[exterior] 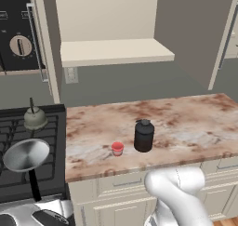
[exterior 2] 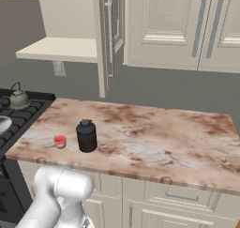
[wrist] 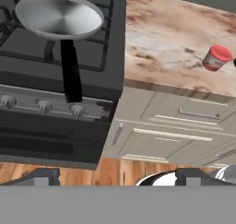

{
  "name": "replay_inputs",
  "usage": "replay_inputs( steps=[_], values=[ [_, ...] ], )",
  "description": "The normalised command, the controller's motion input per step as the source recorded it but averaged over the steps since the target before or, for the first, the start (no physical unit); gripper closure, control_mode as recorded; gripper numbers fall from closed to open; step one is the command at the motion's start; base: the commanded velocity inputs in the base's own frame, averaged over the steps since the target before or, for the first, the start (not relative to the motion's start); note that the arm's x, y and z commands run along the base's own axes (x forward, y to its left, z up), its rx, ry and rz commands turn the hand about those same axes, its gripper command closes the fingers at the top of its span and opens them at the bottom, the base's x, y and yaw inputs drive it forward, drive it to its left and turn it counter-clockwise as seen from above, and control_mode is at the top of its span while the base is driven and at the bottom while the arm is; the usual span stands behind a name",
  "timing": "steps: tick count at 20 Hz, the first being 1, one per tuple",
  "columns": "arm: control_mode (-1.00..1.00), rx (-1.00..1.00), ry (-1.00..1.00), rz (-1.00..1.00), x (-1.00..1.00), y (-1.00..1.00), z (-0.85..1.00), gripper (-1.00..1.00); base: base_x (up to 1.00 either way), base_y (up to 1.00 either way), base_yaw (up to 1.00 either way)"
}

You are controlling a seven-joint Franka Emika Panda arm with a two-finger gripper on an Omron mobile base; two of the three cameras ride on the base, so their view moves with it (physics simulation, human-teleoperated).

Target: Pick the pan from the cabinet and place it on the stove. Then turn on the stove burner for the pan.

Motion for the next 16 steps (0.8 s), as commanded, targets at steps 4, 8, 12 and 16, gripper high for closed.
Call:
replay_inputs(
  steps=[4,8,12,16],
  values=[
    [-1.00,0.21,-0.36,0.04,-0.19,-0.18,-0.22,-1.00,0.00,0.00,0.00],
    [-1.00,0.21,-0.28,0.00,-0.01,-0.11,-0.27,-1.00,0.00,0.00,0.00],
    [-1.00,0.22,-0.16,0.00,0.07,-0.09,-0.16,-1.00,0.00,0.00,0.00],
    [-1.00,0.21,-0.12,0.00,0.18,-0.02,-0.08,-1.00,0.00,0.00,0.00]
  ],
)
